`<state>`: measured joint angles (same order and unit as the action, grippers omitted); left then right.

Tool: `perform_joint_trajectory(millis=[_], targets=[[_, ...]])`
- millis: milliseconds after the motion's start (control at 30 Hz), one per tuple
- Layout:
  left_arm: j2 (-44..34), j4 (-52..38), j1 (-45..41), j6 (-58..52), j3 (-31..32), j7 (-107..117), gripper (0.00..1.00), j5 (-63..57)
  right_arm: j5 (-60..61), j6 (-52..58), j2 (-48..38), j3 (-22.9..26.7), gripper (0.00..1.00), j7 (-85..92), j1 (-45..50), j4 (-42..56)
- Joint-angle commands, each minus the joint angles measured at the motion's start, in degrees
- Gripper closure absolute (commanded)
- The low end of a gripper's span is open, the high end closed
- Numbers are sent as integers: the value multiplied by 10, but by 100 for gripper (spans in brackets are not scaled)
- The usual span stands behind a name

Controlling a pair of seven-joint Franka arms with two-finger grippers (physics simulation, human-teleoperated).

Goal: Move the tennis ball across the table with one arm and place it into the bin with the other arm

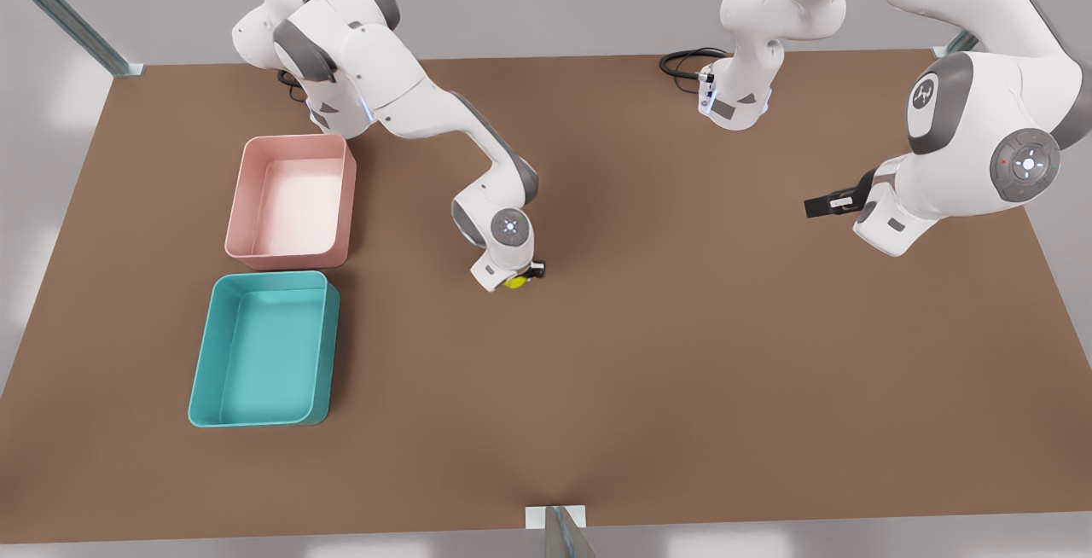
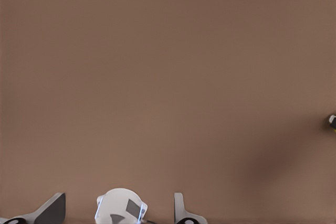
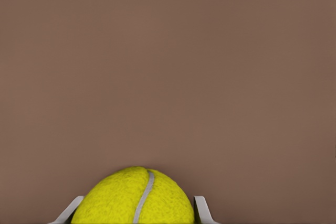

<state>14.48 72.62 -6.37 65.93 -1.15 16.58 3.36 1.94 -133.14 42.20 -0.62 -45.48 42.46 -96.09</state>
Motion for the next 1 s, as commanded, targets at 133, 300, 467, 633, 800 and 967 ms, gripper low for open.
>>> perform_joint_trajectory(millis=[133, 300, 467, 633, 800, 967], targets=[[-1, 0, -1, -3, 0, 4, 0, 0, 4, -9, -2, 0, 23, 15, -4, 0], [0, 0, -1, -2, 0, 4, 0, 0, 6, -2, -20, -4, 23, 33, -20, 0], [0, 0, -1, -3, 1, 4, 0, 0, 6, 75, -70, -11, 23, 145, -103, 6], [0, 0, -1, -4, 7, 4, 0, 0, 6, 204, -127, -11, 22, 294, -220, 10], [0, 0, -1, -5, 9, 4, 0, 0, -3, 275, -145, -4, 22, 430, -343, 24], [0, 0, -1, -5, 9, 4, 0, 0, -47, 270, -108, -4, 22, 461, -442, 45]])
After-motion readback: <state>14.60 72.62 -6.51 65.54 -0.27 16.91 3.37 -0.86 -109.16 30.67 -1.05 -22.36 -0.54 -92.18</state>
